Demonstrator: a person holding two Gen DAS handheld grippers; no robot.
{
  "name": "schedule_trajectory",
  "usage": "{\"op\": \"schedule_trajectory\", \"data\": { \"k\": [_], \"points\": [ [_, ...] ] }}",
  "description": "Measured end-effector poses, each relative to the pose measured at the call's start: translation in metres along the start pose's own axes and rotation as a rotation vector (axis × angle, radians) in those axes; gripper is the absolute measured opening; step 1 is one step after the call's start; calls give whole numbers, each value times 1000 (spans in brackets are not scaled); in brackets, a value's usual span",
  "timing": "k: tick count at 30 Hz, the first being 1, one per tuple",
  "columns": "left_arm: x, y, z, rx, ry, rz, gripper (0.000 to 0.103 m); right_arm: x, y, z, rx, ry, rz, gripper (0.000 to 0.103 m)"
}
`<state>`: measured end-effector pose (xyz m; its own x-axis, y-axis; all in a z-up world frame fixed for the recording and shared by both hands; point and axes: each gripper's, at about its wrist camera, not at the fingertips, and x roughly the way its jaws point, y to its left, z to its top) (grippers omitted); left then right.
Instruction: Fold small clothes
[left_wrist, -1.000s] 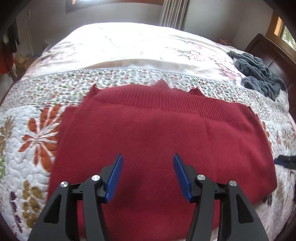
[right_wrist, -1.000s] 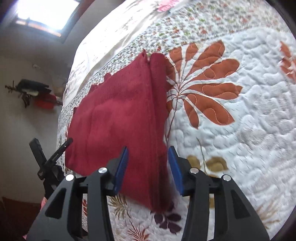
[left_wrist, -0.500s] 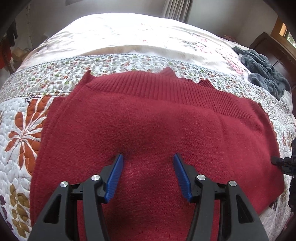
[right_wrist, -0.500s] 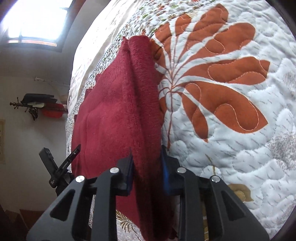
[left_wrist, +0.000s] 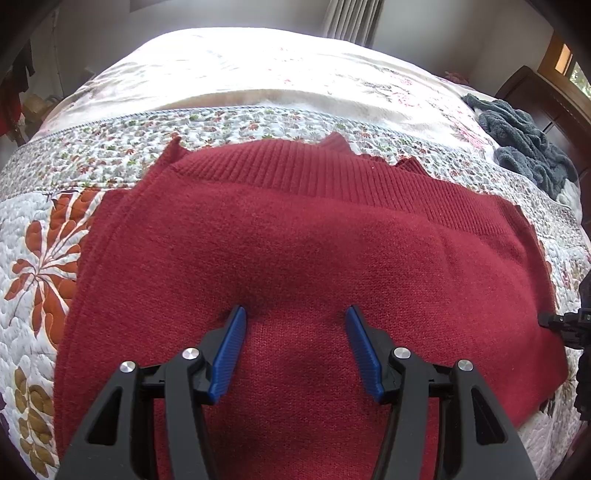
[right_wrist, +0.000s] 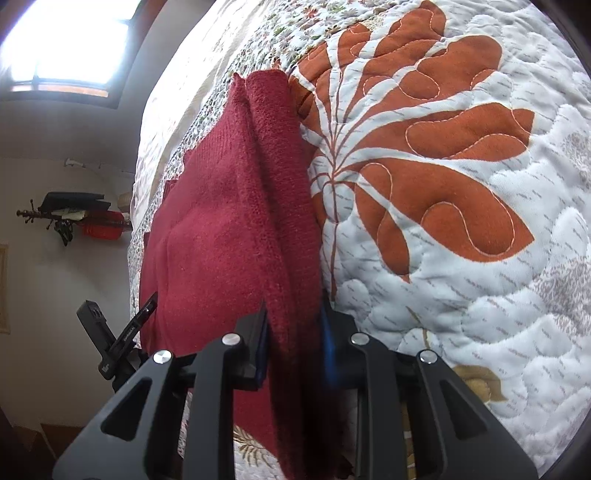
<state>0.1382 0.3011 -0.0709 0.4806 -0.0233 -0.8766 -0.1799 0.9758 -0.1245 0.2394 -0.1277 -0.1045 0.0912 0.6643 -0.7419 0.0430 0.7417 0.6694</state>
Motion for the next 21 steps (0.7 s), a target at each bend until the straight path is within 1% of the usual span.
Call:
{"op": "schedule_trajectory", "data": {
  "k": [2, 4, 5, 9, 12, 15, 19, 21],
  "points": [
    [-6, 1, 1, -12, 2, -5, 57, -6, 9, 0, 4, -3, 8, 18],
    [-17, 5, 2, -40, -5, -15, 57, -15, 34, 0, -47, -11, 22, 18],
    [-23, 7, 2, -46, -14, -26, 57, -18, 53, 1, -79, -13, 4, 18],
    [-43, 15, 1, -51, -40, -23, 57, -14, 112, 1, -190, -6, -25, 18],
    [-51, 24, 3, -65, -41, -27, 57, 1, 154, 0, -277, 5, -73, 18],
    [-57, 32, 4, -77, -51, -29, 57, 23, 184, -4, -335, 28, -111, 18],
    [-62, 43, 4, -113, -54, -53, 57, 60, 209, -13, -371, 76, -128, 18],
    [-62, 46, 3, -125, -53, -58, 57, 79, 216, -19, -385, 100, -150, 17]
  ]
}}
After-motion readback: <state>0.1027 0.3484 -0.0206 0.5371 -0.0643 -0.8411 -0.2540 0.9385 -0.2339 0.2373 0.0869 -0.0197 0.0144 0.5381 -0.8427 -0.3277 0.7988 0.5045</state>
